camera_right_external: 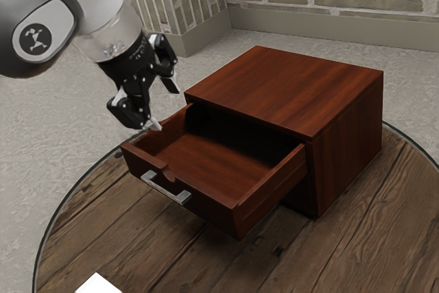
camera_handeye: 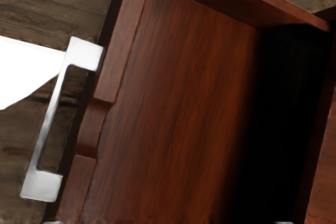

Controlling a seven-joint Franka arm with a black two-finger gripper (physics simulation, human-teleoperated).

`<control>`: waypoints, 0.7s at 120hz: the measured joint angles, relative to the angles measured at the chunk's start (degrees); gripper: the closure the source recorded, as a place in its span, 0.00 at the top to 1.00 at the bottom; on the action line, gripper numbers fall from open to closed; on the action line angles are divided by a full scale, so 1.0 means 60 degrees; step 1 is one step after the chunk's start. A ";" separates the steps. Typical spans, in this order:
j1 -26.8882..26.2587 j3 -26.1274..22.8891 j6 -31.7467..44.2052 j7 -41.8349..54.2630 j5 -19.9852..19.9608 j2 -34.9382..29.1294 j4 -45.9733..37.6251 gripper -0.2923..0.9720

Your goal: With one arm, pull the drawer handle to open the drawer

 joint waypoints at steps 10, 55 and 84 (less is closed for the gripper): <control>-0.0017 0.0359 -0.0105 0.1135 -0.0103 0.0042 0.0539 0.67; -0.0038 0.1523 -0.1787 0.8894 -0.0413 0.1106 0.0796 0.74; -0.0042 0.1545 -0.2056 1.2303 -0.0472 0.1167 0.0759 0.75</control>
